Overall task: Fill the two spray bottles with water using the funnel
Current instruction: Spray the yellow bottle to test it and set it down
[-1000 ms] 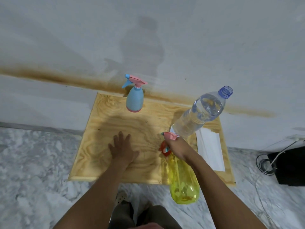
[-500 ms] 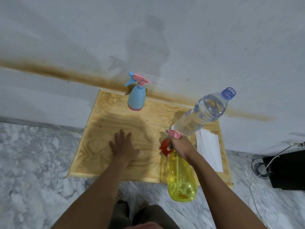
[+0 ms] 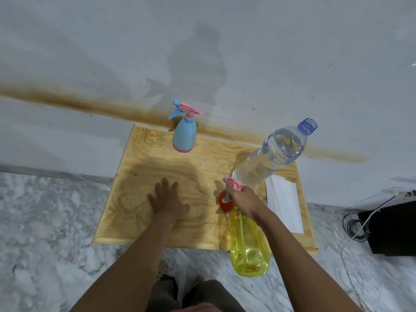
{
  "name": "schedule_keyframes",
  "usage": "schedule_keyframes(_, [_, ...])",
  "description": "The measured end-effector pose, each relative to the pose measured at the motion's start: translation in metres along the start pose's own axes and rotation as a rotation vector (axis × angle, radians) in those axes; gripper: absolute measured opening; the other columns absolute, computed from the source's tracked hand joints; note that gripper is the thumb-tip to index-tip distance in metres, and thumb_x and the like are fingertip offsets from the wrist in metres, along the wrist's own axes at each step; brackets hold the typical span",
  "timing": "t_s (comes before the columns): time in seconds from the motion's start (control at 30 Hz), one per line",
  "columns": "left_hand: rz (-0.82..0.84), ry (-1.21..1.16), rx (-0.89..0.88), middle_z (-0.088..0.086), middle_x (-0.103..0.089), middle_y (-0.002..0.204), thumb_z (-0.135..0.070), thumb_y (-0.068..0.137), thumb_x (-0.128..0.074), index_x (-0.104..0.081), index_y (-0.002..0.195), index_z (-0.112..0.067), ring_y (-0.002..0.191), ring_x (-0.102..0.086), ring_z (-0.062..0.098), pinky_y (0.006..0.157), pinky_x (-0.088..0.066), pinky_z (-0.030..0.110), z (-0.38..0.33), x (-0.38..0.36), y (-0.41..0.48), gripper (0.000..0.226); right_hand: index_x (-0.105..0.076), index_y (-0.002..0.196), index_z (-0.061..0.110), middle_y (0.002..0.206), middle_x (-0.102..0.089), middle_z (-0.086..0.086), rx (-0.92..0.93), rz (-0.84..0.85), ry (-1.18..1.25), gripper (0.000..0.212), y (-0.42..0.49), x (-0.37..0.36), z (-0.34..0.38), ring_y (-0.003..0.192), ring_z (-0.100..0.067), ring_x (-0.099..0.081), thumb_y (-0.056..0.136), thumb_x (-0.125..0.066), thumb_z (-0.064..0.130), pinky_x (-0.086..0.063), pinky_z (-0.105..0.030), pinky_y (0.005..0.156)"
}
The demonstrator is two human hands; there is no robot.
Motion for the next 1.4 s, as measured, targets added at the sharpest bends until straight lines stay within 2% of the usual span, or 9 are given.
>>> schedule_keyframes(0.1, [0.008,-0.033,-0.007,0.009,0.006,0.167,-0.061,0.085,-0.064,-0.017,0.158,-0.027,0.154,0.002,0.034,0.122,-0.009,0.057,0.000,0.005,-0.002,0.094,-0.068,0.094,0.003,0.073,-0.069,-0.003,0.037,-0.022,0.026,0.029,-0.007,0.002,0.002,0.054,-0.001,-0.064,0.099,-0.050,0.025,-0.048,-0.012,0.063])
schedule_keyframes(0.23, [0.156,-0.267,-0.253,0.005,-0.017,0.164,-0.078,0.065,-0.071,-0.033,0.153,-0.028,0.151,-0.019,0.026,0.122,-0.022,0.045,-0.011,0.020,-0.008,0.108,-0.068,0.110,0.008,0.085,-0.074,-0.018,0.156,-0.097,0.079,0.034,-0.010,0.008,0.008,0.082,-0.027,-0.067,0.086,-0.053,0.026,-0.048,-0.035,0.080])
schedule_keyframes(0.37, [0.433,-0.411,-0.498,-0.016,-0.041,0.151,-0.061,0.052,-0.091,-0.044,0.144,-0.040,0.138,-0.041,0.006,0.117,-0.035,0.031,-0.033,0.041,-0.035,0.106,-0.068,0.112,0.039,0.092,-0.072,-0.010,0.372,-0.201,0.215,0.042,-0.016,0.016,0.029,0.075,-0.015,-0.055,0.076,-0.052,0.023,-0.046,-0.030,0.071])
schedule_keyframes(0.57, [0.171,-0.700,-0.649,-0.014,-0.069,0.121,-0.041,0.063,-0.094,-0.059,0.131,-0.033,0.116,-0.062,0.000,0.104,-0.049,0.036,-0.059,0.058,-0.043,0.076,-0.065,0.105,0.050,0.087,-0.058,0.007,0.537,-0.207,0.243,0.037,-0.015,0.024,0.066,0.079,-0.013,-0.053,0.077,-0.057,0.028,-0.049,-0.040,0.074])
schedule_keyframes(0.7, [-0.026,-0.740,-0.579,-0.020,-0.065,0.112,-0.034,0.065,-0.094,-0.055,0.120,-0.044,0.103,-0.060,-0.010,0.088,-0.048,0.014,-0.062,0.064,-0.037,0.068,-0.059,0.109,0.045,0.100,-0.064,0.018,0.594,-0.311,0.272,0.024,-0.002,0.027,0.074,0.087,0.006,-0.059,0.092,-0.066,0.030,-0.044,-0.016,0.073])
schedule_keyframes(0.83, [-0.197,-0.703,-0.430,-0.011,-0.054,0.124,-0.036,0.072,-0.089,-0.050,0.143,-0.018,0.116,-0.053,0.006,0.094,-0.043,0.021,-0.070,0.064,-0.019,0.083,-0.057,0.114,0.034,0.111,-0.065,0.015,0.507,-0.398,0.311,0.031,0.024,0.020,0.062,0.102,0.004,-0.059,0.088,-0.073,0.034,-0.045,-0.015,0.079])
schedule_keyframes(1.07, [-0.270,-0.644,-0.253,0.005,-0.046,0.152,-0.035,0.078,-0.082,-0.038,0.152,-0.015,0.140,-0.044,0.022,0.110,-0.041,0.037,-0.099,0.055,0.040,0.088,-0.066,0.106,0.021,0.098,-0.067,0.011,0.436,-0.480,0.273,0.020,0.095,0.025,0.056,0.095,-0.004,-0.062,0.089,-0.072,0.030,-0.050,-0.027,0.088])
schedule_keyframes(1.23, [-0.296,-0.720,-0.220,-0.008,-0.069,0.105,-0.041,0.076,-0.073,-0.056,0.116,-0.031,0.098,-0.067,0.014,0.082,-0.056,0.042,-0.119,0.056,0.087,0.044,-0.063,0.117,0.021,0.111,-0.068,0.005,0.383,-0.503,0.269,0.030,0.138,0.029,0.061,0.106,-0.010,-0.062,0.091,-0.068,0.035,-0.051,-0.036,0.096])
schedule_keyframes(1.4, [-0.400,-0.611,-0.308,-0.011,-0.060,0.087,-0.040,0.089,-0.055,-0.056,0.093,-0.029,0.088,-0.062,0.012,0.073,-0.042,0.025,-0.133,0.062,0.114,0.012,-0.062,0.119,0.026,0.114,-0.065,0.007,0.375,-0.480,0.280,0.031,0.160,0.026,0.070,0.108,-0.012,-0.060,0.090,-0.063,0.038,-0.054,-0.045,0.092])
Point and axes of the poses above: each hand's wrist, its own y-axis towards the middle knuckle, its own x-axis out of the back of the hand, z = x × y, the point moved 2 cm from there along y, towards the middle knuckle
